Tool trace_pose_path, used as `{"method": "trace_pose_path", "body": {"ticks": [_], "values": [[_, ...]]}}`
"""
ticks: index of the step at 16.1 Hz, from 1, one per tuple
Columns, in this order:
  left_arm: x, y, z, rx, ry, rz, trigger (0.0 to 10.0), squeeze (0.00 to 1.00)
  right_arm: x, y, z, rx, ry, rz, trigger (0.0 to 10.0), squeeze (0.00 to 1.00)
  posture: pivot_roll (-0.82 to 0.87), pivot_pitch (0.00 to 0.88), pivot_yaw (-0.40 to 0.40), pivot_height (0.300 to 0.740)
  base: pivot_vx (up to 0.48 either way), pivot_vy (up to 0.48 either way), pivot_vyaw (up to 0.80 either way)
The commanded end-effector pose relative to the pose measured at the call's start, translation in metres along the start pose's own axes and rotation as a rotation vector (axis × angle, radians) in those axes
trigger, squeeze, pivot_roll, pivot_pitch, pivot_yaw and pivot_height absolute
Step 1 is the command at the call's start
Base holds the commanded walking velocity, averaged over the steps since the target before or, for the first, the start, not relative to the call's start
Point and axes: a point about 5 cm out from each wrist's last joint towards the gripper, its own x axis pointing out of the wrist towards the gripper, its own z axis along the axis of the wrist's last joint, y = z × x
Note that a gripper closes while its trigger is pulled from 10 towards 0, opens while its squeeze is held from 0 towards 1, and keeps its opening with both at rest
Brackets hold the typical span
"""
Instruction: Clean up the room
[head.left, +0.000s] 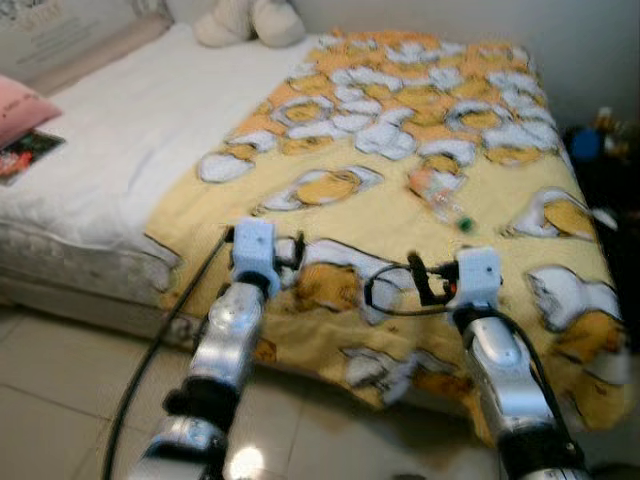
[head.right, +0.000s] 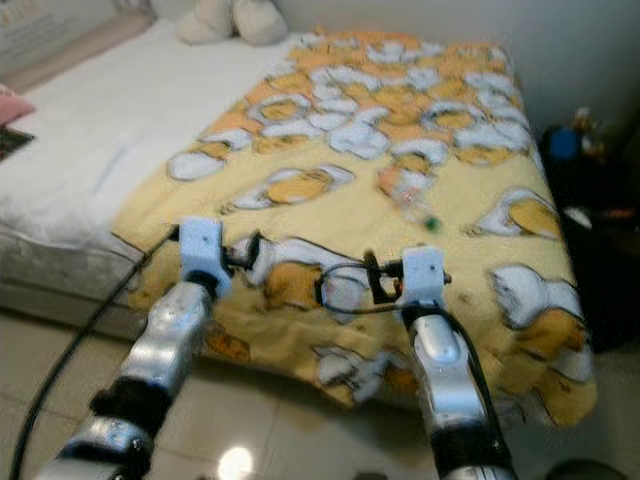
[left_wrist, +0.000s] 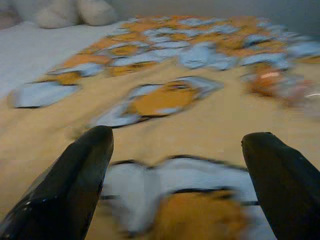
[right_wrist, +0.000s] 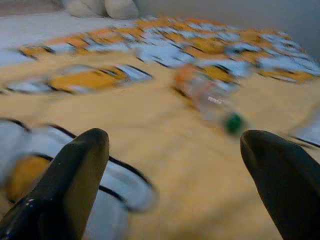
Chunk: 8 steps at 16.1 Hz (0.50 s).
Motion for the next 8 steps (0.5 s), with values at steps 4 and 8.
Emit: {"method": "trace_pose_path", "body": {"ticks": [4,8], "values": [[0.008,-0.006,0.011,0.020,-0.034,-0.051,10.0,0.00,0.004,-0.003,0.011,-0.017,-0.043,-0.001,10.0,0.00,-0.21,0.000,0.056,0.740,0.000,-0.223,0.00],[0.009,-0.003,0.017,0.017,-0.068,-0.047,10.0,0.00,0.003,0.004,0.011,-0.014,-0.053,0.001,10.0,0.00,-0.21,0.000,0.067,0.740,0.442,0.000,0.00]]}}
